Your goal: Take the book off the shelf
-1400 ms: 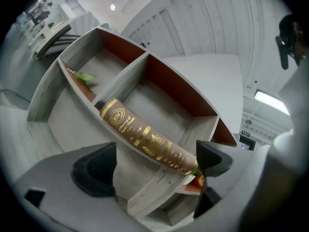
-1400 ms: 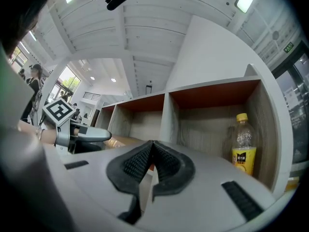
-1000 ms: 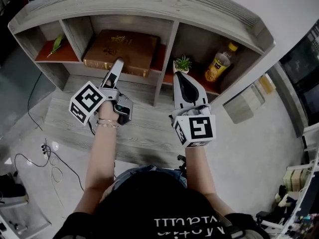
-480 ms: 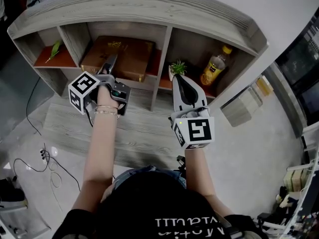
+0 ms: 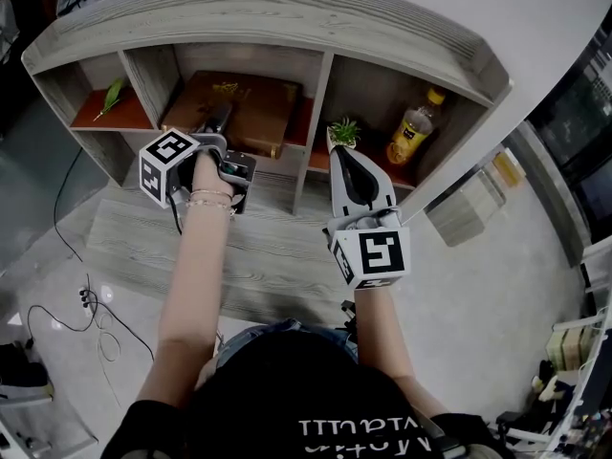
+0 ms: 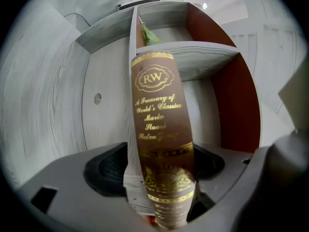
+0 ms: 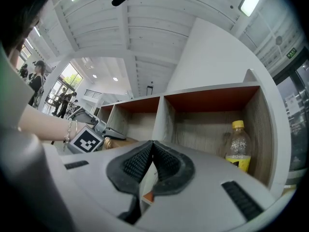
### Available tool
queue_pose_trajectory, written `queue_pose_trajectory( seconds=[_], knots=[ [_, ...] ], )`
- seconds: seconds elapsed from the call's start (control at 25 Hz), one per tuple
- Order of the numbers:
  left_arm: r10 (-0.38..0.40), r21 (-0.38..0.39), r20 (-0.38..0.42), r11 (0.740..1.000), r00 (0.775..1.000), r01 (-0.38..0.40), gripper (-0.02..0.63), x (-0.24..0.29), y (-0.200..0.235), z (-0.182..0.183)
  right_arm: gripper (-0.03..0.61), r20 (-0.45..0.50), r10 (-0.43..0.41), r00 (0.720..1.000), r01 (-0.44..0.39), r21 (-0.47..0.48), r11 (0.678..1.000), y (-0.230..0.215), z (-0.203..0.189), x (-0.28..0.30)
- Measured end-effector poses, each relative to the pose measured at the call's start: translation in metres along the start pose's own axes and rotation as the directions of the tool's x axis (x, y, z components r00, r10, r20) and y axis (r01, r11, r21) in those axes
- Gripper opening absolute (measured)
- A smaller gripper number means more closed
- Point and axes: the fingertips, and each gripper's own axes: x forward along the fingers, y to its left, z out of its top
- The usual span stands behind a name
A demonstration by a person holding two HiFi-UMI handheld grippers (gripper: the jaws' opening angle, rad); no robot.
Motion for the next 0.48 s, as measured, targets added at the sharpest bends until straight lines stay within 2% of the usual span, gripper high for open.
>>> queue_pose_trajectory(
  seconds=[0.48],
  knots=[
    [-0.052,-0.083,-0.020,0.995,0.998,0.050,0.356,-0.017,0.001,-0.006,0.015,-0.006,0.002,1.000,-0.002,0.003,1.000,0.011,0.003,-0.011]
  ],
)
